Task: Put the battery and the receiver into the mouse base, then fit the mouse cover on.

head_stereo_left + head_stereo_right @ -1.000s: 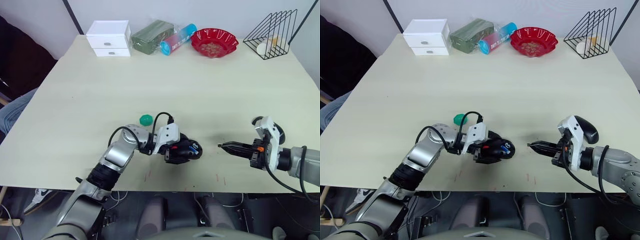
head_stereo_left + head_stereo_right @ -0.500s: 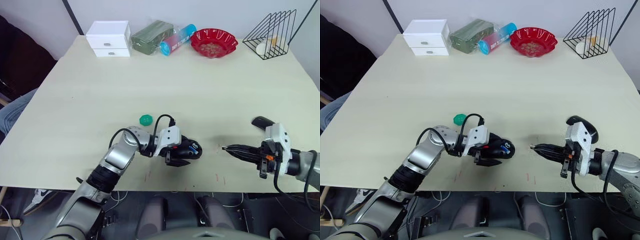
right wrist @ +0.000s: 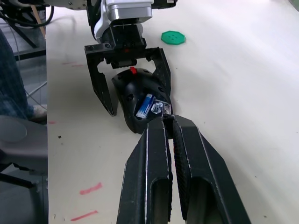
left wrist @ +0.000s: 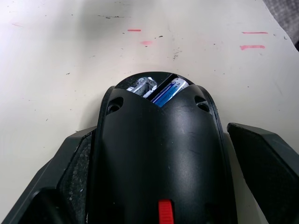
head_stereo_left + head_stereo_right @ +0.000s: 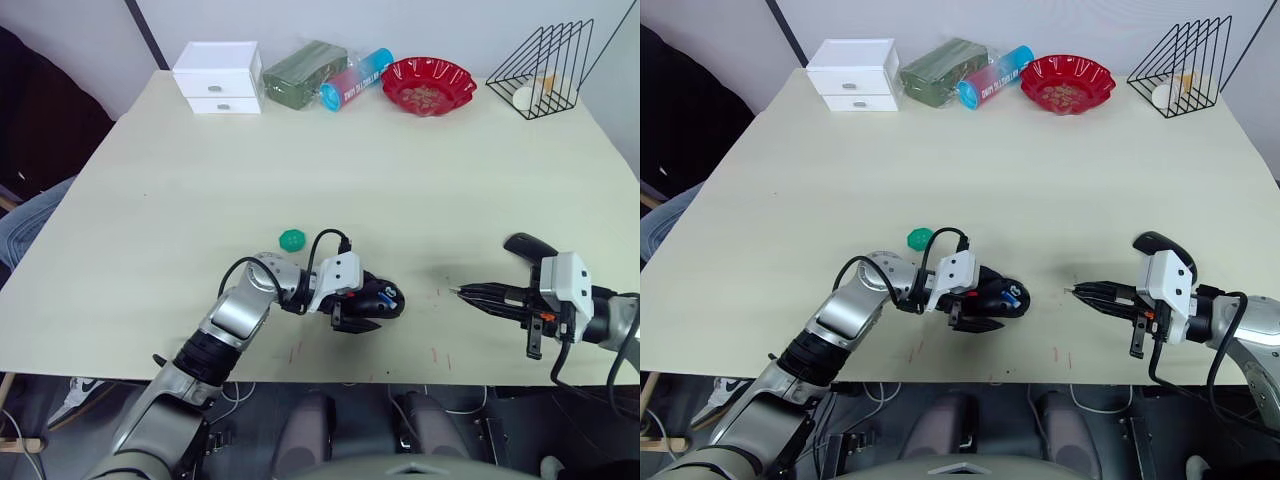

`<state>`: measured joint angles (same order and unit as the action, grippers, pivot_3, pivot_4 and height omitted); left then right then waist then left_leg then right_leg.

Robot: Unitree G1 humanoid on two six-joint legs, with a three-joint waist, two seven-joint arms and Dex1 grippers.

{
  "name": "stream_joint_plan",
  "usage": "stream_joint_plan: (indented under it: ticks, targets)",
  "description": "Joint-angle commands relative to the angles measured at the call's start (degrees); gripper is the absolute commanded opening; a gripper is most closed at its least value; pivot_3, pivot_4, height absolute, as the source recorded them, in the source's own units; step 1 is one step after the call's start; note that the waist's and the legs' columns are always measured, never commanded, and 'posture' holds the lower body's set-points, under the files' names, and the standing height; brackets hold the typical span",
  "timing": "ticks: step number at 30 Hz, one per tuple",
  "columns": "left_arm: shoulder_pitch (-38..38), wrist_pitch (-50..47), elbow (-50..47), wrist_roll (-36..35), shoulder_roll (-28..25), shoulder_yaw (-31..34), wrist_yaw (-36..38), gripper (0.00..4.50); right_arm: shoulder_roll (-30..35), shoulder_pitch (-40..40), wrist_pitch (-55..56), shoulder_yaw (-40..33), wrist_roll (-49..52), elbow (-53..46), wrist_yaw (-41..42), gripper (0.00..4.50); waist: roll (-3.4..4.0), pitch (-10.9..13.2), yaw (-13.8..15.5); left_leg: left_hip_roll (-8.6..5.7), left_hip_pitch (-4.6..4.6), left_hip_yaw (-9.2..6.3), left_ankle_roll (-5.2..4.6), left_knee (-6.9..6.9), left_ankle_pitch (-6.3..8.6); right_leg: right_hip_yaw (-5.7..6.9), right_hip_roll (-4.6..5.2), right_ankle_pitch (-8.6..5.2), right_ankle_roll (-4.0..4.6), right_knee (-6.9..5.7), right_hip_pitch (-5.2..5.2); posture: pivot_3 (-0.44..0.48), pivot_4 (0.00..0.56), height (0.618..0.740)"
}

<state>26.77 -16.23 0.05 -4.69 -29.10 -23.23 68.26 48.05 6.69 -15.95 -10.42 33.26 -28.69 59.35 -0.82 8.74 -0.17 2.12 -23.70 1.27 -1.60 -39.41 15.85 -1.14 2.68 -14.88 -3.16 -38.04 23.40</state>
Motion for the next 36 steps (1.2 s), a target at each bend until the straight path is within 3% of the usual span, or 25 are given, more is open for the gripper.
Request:
stream_joint_plan:
  ticks: [1,4,13,20,25,29,33,36]
  targets:
    - [-0.4,0.0,-1.0,0.7,-0.4,-0.4,-0.7,3.95,-0.2,-0.5,1.1,-0.6,0.0,-1.0,0.5,0.0,0.0,0.0,0.0,0.0,0.0,0.0,0.0,0.0,0.0,0.0,0.0,0.0,0.0,0.0,0.0,0.0,0.15,0.74]
    - [-0.4,0.1,-0.9,1.1,-1.0,-0.4,-0.9,2.96,-0.5,-0.8,1.3,-0.5,-0.2,-0.9,0.7,0.0,0.0,0.0,0.0,0.0,0.0,0.0,0.0,0.0,0.0,0.0,0.0,0.0,0.0,0.0,0.0,0.0,0.15,0.74]
    - [-0.1,0.3,-0.7,1.2,-1.3,-0.5,-0.8,2.96,-0.9,-1.5,-1.7,0.4,-1.1,-1.7,-1.0,0.0,0.01,0.0,-0.1,0.0,0.03,0.0,0.0,0.0,0.0,-0.01,0.0,0.0,0.0,-0.04,0.0,0.0,0.15,0.74]
    - [2.3,-0.7,-0.8,3.5,-0.7,-2.9,-0.8,2.96,3.9,-8.7,-27.8,4.1,6.4,-10.1,-12.3,0.0,0.06,0.0,-0.1,0.0,0.03,0.0,0.01,-0.02,0.0,-0.01,0.0,0.0,0.01,-0.07,-0.01,0.0,0.15,0.74]
    - [2.5,-1.4,-0.8,4.3,-0.3,-4.1,-1.1,2.96,5.6,-21.0,-47.6,7.7,15.6,-12.5,-19.1,0.0,0.05,-0.1,0.1,-0.01,0.02,-0.05,0.01,-0.04,0.0,0.03,0.01,0.0,0.01,-0.04,-0.04,0.0,0.15,0.74]
    - [2.2,-2.5,-1.6,4.2,0.3,-4.4,-1.2,2.96,4.0,-28.1,-56.7,9.2,21.9,-13.1,-22.4,0.0,0.04,-0.1,0.7,-0.01,0.0,-0.12,0.0,-0.04,0.0,0.1,0.01,-0.01,0.02,-0.02,-0.05,0.0,0.15,0.74]
    - [1.9,-2.9,-2.1,4.9,0.5,-5.1,-1.3,2.96,0.6,-37.7,-72.5,11.6,22.8,-9.4,-29.1,0.0,0.04,-0.1,0.9,-0.01,-0.03,-0.07,0.0,-0.05,0.0,0.06,0.03,0.0,0.01,0.01,-0.04,0.0,0.15,0.74]
    - [1.5,-3.3,-2.4,5.0,1.0,-6.0,-1.4,2.96,-0.5,-45.1,-76.5,15.7,26.2,-4.4,-32.6,0.0,0.08,-0.1,0.9,-0.02,-0.02,-0.06,0.0,-0.05,0.0,0.06,0.04,0.0,0.02,0.0,-0.04,0.0,0.15,0.74]
